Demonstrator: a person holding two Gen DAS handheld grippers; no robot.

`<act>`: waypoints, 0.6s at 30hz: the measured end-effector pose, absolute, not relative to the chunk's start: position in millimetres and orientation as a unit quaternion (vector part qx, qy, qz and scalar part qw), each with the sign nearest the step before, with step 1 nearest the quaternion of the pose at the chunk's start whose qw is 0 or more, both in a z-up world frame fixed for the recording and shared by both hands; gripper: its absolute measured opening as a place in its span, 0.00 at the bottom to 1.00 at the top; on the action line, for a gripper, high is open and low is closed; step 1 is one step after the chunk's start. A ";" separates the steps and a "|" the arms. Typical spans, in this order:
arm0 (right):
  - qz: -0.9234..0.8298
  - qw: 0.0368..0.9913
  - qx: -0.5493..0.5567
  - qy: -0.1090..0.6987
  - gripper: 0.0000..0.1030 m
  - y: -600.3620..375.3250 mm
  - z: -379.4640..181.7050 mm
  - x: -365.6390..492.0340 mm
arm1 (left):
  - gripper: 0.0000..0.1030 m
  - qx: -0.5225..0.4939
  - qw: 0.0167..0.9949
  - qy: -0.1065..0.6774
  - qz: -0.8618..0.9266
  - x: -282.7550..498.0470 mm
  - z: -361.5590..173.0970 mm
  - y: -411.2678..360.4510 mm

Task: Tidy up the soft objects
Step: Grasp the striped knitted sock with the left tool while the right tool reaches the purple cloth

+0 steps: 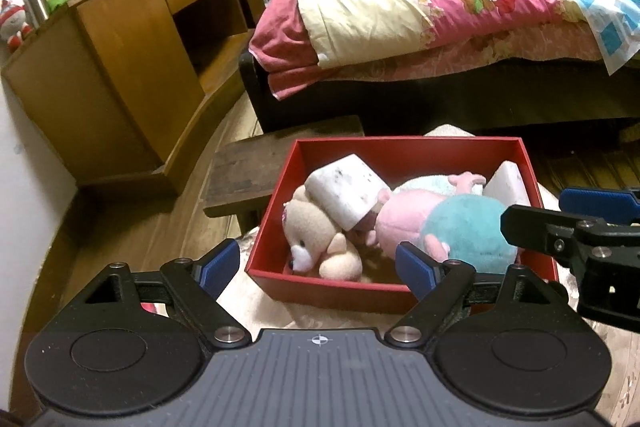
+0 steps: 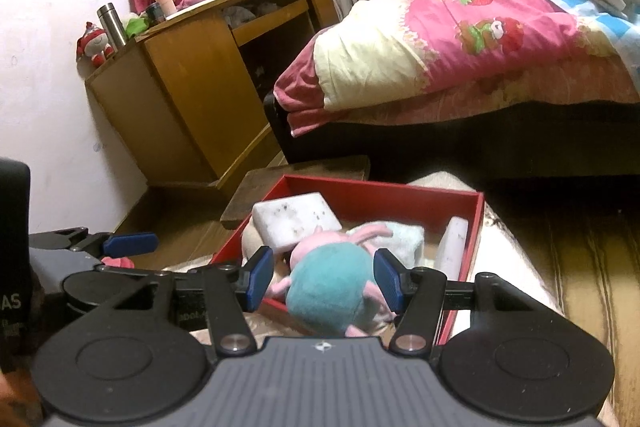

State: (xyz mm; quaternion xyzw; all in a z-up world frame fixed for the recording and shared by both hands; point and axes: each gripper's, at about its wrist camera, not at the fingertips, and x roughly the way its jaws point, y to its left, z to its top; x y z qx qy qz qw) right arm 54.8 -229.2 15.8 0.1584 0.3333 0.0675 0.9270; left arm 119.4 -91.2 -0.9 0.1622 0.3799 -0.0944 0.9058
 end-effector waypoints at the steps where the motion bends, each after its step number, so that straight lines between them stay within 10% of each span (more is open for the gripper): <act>1: 0.068 0.926 0.158 0.335 0.26 -228.9 15.0 52.6 | 0.81 0.164 0.905 0.382 -0.095 118.0 -1.7 -90.0; 18: 0.103 0.891 0.137 0.420 0.27 -208.8 -28.8 15.0 | 0.81 0.125 0.861 0.482 -0.104 101.2 -45.4 -49.3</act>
